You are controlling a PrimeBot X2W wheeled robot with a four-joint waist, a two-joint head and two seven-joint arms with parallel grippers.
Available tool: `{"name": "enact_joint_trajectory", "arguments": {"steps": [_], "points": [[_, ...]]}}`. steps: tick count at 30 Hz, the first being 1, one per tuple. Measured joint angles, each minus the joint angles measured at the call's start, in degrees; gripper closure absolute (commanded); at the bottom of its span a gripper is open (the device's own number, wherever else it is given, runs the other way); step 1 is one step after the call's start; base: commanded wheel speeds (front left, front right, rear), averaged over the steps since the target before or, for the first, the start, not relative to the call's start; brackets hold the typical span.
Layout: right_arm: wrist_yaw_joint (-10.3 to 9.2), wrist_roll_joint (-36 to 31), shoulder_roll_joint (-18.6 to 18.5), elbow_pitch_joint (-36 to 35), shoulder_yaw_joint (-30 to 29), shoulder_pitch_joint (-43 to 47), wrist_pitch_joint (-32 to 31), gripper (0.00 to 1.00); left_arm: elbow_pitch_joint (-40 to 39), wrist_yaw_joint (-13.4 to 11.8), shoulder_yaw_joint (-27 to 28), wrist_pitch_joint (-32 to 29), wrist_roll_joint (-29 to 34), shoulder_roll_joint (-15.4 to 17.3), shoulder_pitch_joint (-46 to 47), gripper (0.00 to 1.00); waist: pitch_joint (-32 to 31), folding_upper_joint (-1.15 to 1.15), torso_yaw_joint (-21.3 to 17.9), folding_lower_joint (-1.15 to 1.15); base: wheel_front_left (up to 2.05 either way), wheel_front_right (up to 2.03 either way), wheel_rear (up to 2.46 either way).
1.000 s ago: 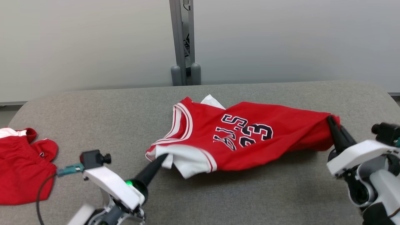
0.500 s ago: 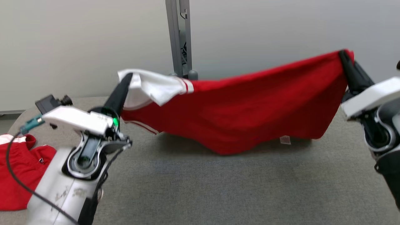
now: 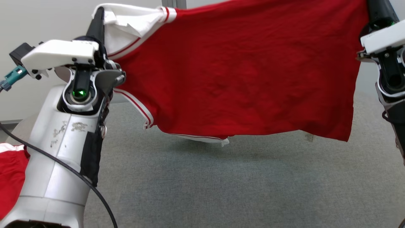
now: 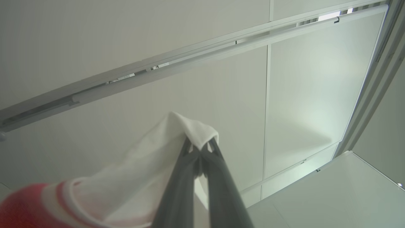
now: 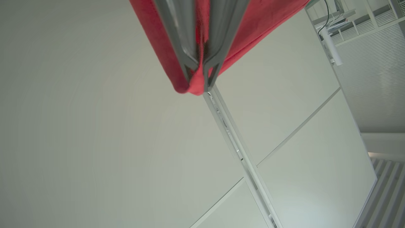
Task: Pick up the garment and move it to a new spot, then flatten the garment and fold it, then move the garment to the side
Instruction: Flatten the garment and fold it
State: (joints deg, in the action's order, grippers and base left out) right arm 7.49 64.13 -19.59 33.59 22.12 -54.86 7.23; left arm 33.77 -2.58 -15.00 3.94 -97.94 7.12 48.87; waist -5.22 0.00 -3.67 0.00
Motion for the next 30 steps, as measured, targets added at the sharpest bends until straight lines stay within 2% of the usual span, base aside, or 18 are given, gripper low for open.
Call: {"name": "enact_joint_trajectory", "arguments": {"steps": [7, 18, 24, 30], "points": [[0.0, 3.5, 2.4, 6.1, 0.5, -5.3, 1.5, 1.0, 7.1, -1.0, 2.6, 2.0, -2.0, -1.6, 5.7, 1.0, -0.9, 0.0, -0.2, 0.0, 0.0, 0.0, 0.0], [0.0, 6.7, 2.8, 8.8, 4.1, -6.4, 2.1, 1.0, 12.1, 1.0, 2.3, 2.1, -2.0, -2.7, 8.0, 1.0, -1.7, 0.0, 0.4, 0.0, 0.0, 0.0, 0.0], [-0.01, 7.0, 2.7, 10.3, 7.0, -7.6, 2.0, 1.0, 14.5, 0.6, 1.2, 2.9, 0.1, -2.2, 11.3, 1.0, 0.4, 0.0, 0.6, 0.0, 0.0, 0.0, 0.0], [-0.01, 6.6, 4.3, 13.2, 9.0, -14.0, 2.3, 1.0, 16.4, -0.5, -0.2, 3.8, 2.8, -1.5, 17.8, 1.0, 5.2, 0.0, 0.2, 0.0, 0.0, 0.0, 0.0]]}}
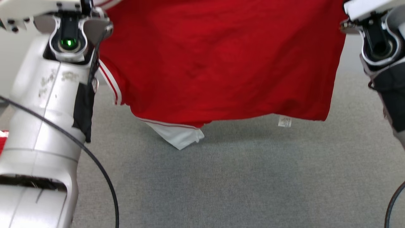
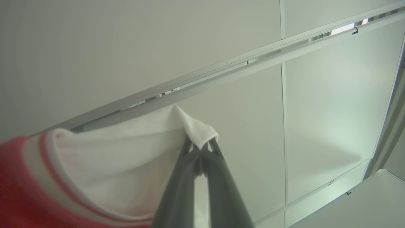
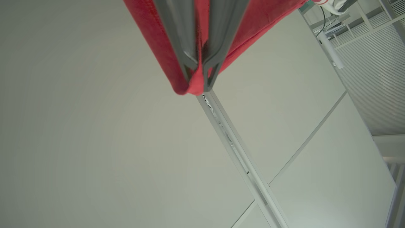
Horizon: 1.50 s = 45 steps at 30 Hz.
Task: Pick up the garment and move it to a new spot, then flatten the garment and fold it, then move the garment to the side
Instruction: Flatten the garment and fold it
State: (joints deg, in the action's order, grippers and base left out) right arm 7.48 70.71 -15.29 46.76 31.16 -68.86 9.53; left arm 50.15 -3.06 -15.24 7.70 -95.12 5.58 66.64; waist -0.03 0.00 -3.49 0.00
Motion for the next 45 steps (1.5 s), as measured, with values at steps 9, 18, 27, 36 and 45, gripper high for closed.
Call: {"name": "enact_joint_trajectory", "arguments": {"steps": [9, 18, 27, 36, 45], "points": [[0.0, -2.4, 2.2, 3.9, 0.5, -18.4, 4.1, 1.0, 2.9, -0.5, -1.5, 4.0, 4.5, -0.9, 19.0, 1.0, 12.7, 0.0, -0.1, 0.0, 0.0, 0.0, 0.0], [0.0, -17.4, 2.0, -6.7, -12.9, -27.0, 5.6, 1.0, 5.3, 7.9, -0.2, 7.3, 8.6, -2.2, 32.5, 1.0, 27.0, 0.0, 0.4, 0.0, 0.0, 0.0, 0.0], [-0.01, -23.5, 7.9, -16.4, -19.4, -17.0, 5.6, 1.0, 4.8, 10.2, 0.9, 7.4, 9.8, -2.6, 30.6, 1.0, 36.9, 0.0, 2.4, -0.01, 0.0, 0.0, 0.0], [-0.01, -18.7, 7.5, -15.1, -15.9, -10.1, 5.6, 1.0, 4.8, 10.3, -1.7, 7.4, 9.3, -2.8, 25.2, 1.0, 40.4, 0.0, 3.9, -0.01, 0.0, 0.0, 0.0], [-0.01, -12.0, 6.8, -15.4, -11.7, -3.6, 5.6, 1.0, 6.9, 10.3, -1.7, 7.4, 9.3, -2.8, 19.8, 1.0, 37.8, 0.0, 3.8, -0.01, 0.0, 0.0, 0.0]]}}
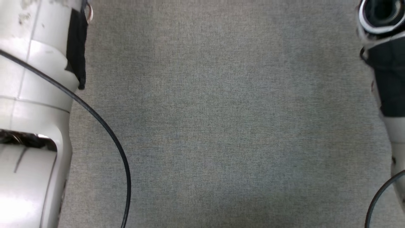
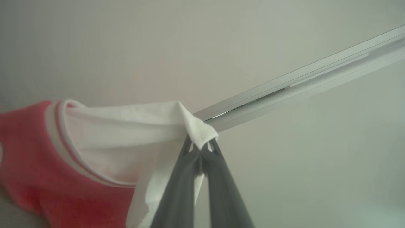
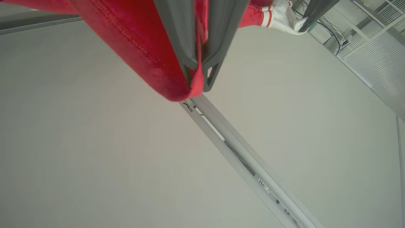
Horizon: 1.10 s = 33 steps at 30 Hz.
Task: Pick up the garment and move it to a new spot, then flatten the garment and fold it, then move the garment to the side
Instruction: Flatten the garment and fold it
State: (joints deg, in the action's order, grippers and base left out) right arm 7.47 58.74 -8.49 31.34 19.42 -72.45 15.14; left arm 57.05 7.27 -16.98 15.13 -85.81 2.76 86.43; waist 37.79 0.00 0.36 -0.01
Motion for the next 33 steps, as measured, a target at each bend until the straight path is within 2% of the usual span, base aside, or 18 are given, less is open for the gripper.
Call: {"name": "enact_joint_trajectory", "arguments": {"steps": [7, 15, 25, 33], "points": [[0.0, 4.4, 0.0, 1.2, 5.7, 5.7, 0.0, 1.0, 1.1, 0.1, 1.2, 0.0, 0.5, 0.0, -6.0, 1.0, -4.2, 0.0, -0.3, 0.0, 0.0, 0.0, 0.0], [-0.01, 10.8, -1.6, 5.9, 11.1, 11.4, 0.0, 1.0, 3.8, 0.1, 0.9, 0.0, 1.1, 0.0, -13.9, 1.0, -9.9, 0.0, -0.3, 0.0, 0.0, 0.0, 0.0], [0.0, 20.2, -3.7, 10.1, 17.6, 18.2, 0.0, 1.0, 9.5, 0.1, -1.3, 0.0, -2.1, 0.0, -23.2, 1.0, -17.4, 0.0, 0.0, 0.01, 0.0, 0.0, 0.0], [0.0, 25.7, -4.6, 13.2, 20.1, 23.7, -1.1, 1.0, 11.2, 0.1, -4.8, -0.1, -4.2, 0.0, -30.7, 1.0, -22.9, 0.0, 0.4, 0.01, 0.0, 0.0, 0.0]]}}
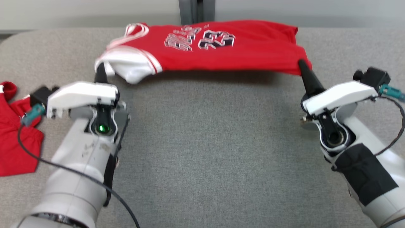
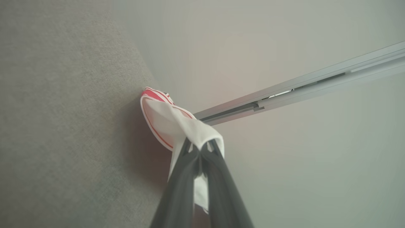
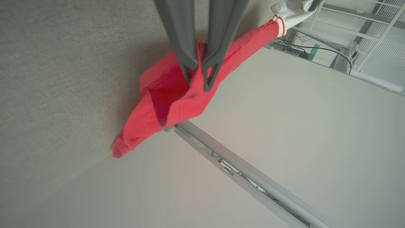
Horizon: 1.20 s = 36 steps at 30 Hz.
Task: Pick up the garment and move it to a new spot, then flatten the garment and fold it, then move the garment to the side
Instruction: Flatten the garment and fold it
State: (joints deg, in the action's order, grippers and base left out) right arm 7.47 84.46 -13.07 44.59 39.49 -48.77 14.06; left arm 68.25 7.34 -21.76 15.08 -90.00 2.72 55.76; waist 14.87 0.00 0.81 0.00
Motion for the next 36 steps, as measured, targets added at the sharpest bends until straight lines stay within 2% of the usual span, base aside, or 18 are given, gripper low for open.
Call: {"name": "enact_joint_trajectory", "arguments": {"steps": [10, 20, 36], "points": [[0.0, 4.7, -1.1, 1.1, 0.7, 8.1, -2.2, 1.0, 1.2, 0.0, -3.7, 0.0, -3.7, 0.0, -9.9, 1.0, -6.9, 0.0, 0.0, 0.0, 0.0, 0.0, 0.0], [0.0, 6.3, -2.0, 0.9, 0.6, 15.1, -3.6, 1.0, 0.3, 0.0, -6.0, 0.0, -6.4, -0.1, -17.7, 1.0, -12.6, 0.0, -0.2, 0.0, 0.0, 0.0, 0.0], [0.0, 4.6, -5.4, -0.1, 2.2, 19.8, -4.0, 1.0, -3.3, 0.1, -7.3, 0.0, -5.8, -0.1, -24.6, 1.0, -15.3, 0.0, 0.5, 0.0, 0.0, 0.0, 0.0]]}}
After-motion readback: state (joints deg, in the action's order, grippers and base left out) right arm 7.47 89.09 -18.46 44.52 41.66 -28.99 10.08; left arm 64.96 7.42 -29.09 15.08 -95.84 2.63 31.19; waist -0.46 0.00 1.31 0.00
